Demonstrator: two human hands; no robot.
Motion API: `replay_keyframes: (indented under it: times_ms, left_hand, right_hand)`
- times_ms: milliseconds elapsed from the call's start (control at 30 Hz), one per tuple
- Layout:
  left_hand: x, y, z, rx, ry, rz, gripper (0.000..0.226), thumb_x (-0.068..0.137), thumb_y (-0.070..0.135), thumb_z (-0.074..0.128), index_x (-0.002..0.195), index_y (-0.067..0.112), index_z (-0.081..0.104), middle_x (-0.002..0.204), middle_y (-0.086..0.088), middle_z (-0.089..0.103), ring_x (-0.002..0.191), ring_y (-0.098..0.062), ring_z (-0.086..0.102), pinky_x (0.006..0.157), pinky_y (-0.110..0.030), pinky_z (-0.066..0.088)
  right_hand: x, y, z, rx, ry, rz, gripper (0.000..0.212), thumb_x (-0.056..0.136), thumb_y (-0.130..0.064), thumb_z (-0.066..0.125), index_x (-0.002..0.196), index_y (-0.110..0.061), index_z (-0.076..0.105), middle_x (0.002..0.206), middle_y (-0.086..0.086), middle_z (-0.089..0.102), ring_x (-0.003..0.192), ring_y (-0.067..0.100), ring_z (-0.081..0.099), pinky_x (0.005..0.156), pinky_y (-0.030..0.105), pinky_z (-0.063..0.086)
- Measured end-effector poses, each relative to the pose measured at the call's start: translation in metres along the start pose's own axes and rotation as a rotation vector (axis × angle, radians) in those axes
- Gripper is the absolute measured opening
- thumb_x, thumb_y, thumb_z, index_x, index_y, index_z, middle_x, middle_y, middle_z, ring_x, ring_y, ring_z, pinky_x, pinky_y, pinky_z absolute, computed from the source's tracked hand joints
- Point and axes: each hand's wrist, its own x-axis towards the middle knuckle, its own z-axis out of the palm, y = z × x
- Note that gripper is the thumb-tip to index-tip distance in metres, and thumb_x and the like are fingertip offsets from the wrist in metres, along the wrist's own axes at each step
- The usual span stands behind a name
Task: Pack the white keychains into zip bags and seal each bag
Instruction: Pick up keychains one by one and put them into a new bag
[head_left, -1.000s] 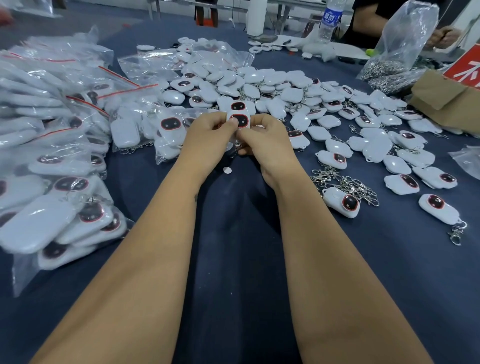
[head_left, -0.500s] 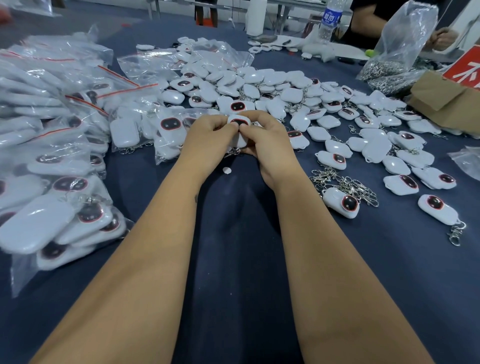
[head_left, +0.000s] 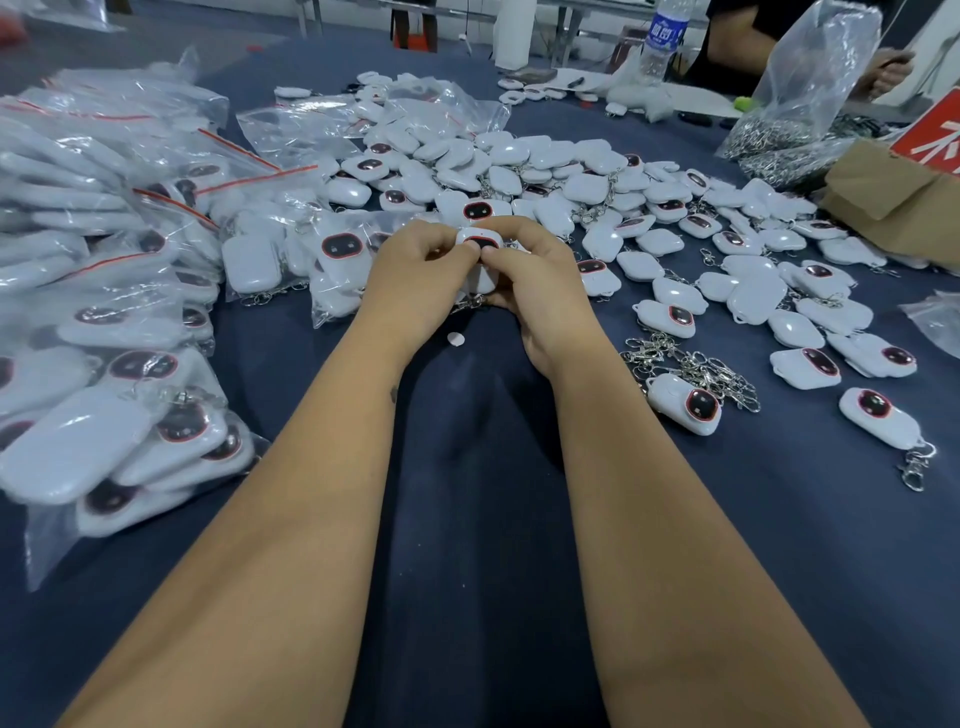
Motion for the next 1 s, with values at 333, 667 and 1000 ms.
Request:
replay_keyframes:
  times_ms: [333, 667, 1000]
  left_hand:
    - [-0.001, 0.004, 0.001, -0.169, 0.040, -0.020, 0.021, 0.090, 0.023, 0.061, 0.074, 0.031, 0.072, 0.075, 0.007, 0.067, 0.071, -0.008, 0.057, 0.074, -0.027, 0.048]
    - [0.005, 0.002, 0.002, -0.127, 0.186, -0.052, 0.015, 0.088, 0.013, 0.064, 0.101, 0.019, 0.069, 0.070, 0.009, 0.060, 0.065, -0.005, 0.055, 0.070, -0.023, 0.050]
    - [0.002, 0.013, 0.003, 0.012, 0.349, 0.120, 0.006, 0.085, 0.022, 0.064, 0.083, 0.024, 0.070, 0.082, -0.001, 0.064, 0.071, -0.011, 0.058, 0.069, -0.027, 0.048]
  right_hand:
    - [0.001, -0.004, 0.001, 0.190, 0.102, 0.024, 0.015, 0.094, -0.002, 0.051, 0.091, -0.011, 0.063, 0.084, 0.008, 0.066, 0.071, 0.018, 0.061, 0.059, 0.027, 0.054]
    - [0.001, -0.010, 0.003, 0.782, 0.116, 0.035, 0.022, 0.092, 0.015, 0.039, 0.095, -0.006, 0.046, 0.079, 0.016, 0.063, 0.074, 0.026, 0.069, 0.086, 0.043, 0.059]
    - [-0.007, -0.002, 0.018, -0.411, 0.117, -0.204, 0.010, 0.087, -0.009, 0.066, 0.082, -0.018, 0.068, 0.085, 0.006, 0.069, 0.087, 0.027, 0.063, 0.082, 0.038, 0.051]
